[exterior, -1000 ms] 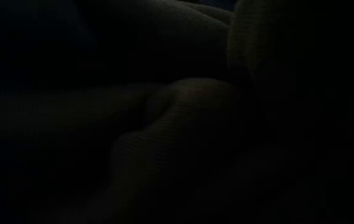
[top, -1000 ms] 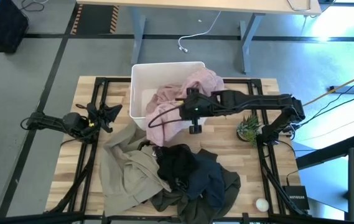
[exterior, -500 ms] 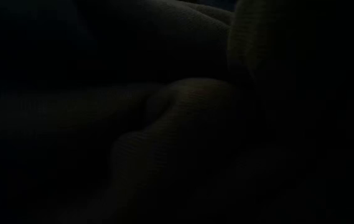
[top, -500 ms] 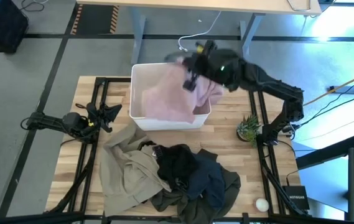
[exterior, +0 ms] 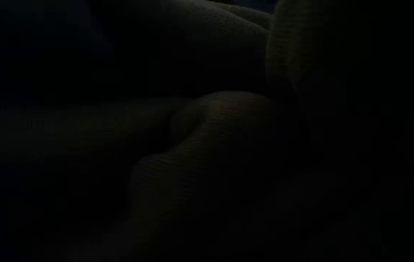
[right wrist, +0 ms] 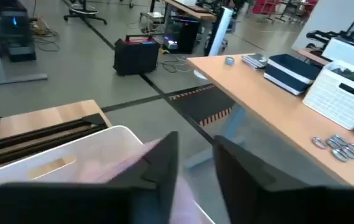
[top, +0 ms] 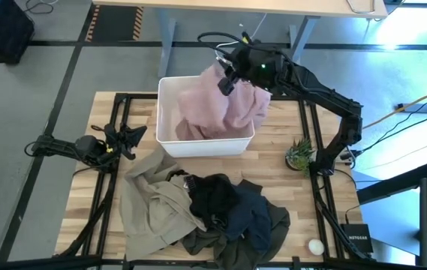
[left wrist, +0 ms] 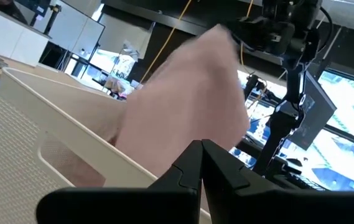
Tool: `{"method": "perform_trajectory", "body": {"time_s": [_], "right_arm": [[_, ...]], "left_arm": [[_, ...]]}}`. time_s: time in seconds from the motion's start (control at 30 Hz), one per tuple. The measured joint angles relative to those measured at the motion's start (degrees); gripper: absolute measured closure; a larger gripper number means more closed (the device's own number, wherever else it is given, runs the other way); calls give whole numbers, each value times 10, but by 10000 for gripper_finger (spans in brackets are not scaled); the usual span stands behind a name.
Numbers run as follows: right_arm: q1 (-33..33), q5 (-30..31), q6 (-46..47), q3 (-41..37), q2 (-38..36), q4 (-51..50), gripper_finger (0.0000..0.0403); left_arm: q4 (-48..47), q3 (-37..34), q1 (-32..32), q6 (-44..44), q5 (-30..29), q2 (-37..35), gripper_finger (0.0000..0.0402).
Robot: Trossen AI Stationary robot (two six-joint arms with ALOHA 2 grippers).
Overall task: Sort clothes
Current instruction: Put the pink dress into the white bin, then put the black boxer into the white laundry bin
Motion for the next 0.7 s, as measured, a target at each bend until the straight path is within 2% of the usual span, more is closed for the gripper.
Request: {"method": "perform_trajectory", "body": {"time_s": [0.13,0.23,0.3,0.4,0.5,0.6,0.7], "right_arm": [[30,4,-39,0,-10,-65,218],[66,0,-47,0,-26,-145,195],[95,-23,-31,1,-32,-207,187],[146,-94,12,-7,-31,-280,184],[209,-150,45,-48,-30,-288,183],[276,-157,59,-111,-29,-250,183],[334,-155,59,-190,-29,-157,183]], "left_arm": [[0,0,0,-1,0,0,398],[0,0,0,1,0,0,398],[0,0,0,1,0,0,398],[0,0,0,-1,0,0,398],[0,0,0,-5,0,0,398],[1,0,0,-24,0,0,398],[9,0,0,-29,0,0,398]]}}
